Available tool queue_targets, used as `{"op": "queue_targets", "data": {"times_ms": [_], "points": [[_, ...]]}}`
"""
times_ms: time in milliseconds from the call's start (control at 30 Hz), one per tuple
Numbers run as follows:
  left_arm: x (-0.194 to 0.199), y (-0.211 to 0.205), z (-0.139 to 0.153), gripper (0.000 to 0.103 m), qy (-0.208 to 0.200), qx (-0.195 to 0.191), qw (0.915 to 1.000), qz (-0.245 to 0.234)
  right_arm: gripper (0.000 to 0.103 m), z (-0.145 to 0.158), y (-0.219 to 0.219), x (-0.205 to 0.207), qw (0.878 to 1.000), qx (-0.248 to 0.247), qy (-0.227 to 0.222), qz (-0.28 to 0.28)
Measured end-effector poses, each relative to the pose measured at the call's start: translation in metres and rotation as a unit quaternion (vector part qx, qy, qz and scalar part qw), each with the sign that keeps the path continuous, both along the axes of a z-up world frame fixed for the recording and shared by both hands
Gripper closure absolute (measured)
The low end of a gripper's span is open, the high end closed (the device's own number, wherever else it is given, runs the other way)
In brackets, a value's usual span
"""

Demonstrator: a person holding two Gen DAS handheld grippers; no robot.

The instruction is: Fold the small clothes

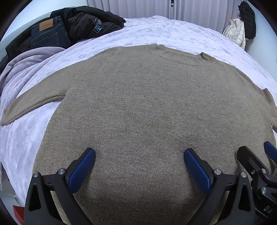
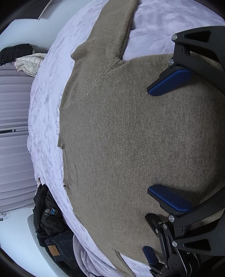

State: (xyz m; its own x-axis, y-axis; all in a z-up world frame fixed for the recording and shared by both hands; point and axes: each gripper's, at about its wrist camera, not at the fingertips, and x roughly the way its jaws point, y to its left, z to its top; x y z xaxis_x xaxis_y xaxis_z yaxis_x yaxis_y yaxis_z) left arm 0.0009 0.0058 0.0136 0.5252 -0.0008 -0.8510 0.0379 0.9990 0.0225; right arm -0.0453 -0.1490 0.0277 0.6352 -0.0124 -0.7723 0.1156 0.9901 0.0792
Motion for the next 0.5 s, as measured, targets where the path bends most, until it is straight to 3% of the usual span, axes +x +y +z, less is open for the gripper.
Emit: {"op": "queue_targets", "data": {"times_ms": [200, 500], "points": [[0.002, -0.007, 0.002, 0.000, 0.030, 0.023, 0.9992, -0.012, 0.000, -0.002, 0.002, 0.002, 0.999, -0.001, 0.023, 0.026], [0.019, 0.000, 0.001, 0.000, 0.094, 0.013, 0.9955, -0.004, 0.000, 0.000, 0.006, 0.005, 0.997, -0.034, 0.061, 0.020]]}}
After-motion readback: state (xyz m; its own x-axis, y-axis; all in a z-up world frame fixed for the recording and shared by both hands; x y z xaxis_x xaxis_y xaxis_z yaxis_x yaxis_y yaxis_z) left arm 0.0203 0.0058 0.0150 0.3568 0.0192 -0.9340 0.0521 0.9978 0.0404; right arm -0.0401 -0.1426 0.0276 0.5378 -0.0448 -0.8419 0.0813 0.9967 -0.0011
